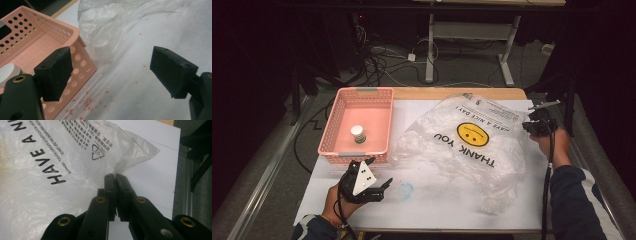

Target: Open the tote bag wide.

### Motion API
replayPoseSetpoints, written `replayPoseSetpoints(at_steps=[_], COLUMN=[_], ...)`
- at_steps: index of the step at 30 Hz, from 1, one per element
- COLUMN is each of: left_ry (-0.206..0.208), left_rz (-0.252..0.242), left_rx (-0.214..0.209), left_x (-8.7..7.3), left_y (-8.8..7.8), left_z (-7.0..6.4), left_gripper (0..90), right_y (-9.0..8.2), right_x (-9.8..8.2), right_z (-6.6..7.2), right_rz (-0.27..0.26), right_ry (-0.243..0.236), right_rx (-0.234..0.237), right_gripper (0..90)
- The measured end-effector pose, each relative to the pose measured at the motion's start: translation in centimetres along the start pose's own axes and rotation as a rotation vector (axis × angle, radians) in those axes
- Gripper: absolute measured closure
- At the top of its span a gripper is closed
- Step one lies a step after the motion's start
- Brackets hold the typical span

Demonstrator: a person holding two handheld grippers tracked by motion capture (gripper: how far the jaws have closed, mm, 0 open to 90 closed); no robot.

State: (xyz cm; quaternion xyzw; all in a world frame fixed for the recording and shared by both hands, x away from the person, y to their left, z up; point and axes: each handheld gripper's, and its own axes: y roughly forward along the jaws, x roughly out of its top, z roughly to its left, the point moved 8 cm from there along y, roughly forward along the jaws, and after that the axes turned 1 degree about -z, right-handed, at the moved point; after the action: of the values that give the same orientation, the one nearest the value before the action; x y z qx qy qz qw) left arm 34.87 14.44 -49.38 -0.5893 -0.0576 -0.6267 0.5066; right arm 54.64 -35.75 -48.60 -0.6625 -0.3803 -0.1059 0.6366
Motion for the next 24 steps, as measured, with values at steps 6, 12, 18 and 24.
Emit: replayPoseSetpoints(at_steps=[6,12,18,24], left_ry=[-0.007,0.001,0.009,0.012], left_rz=[0.013,0.022,0.035,0.039], left_rx=[0.01,0.015,0.031,0.046], left_x=[-0.3,-0.4,-0.5,-0.6], left_y=[0.2,0.2,0.3,-0.2], left_z=[0.2,0.1,0.0,-0.2], left_gripper=[17.7,17.7,17.7,17.7], right_y=[-1.5,-5.5,-9.4,-8.6], right_x=[-1.4,-0.3,1.2,-0.5], right_z=[1.3,4.3,13.1,22.3], right_rz=[-0.014,-0.266,-0.385,-0.306], right_ry=[-0.04,-0.079,-0.307,-0.519], right_rx=[0.02,0.064,0.309,0.506], right_gripper=[74.0,57.4,56.8,56.6])
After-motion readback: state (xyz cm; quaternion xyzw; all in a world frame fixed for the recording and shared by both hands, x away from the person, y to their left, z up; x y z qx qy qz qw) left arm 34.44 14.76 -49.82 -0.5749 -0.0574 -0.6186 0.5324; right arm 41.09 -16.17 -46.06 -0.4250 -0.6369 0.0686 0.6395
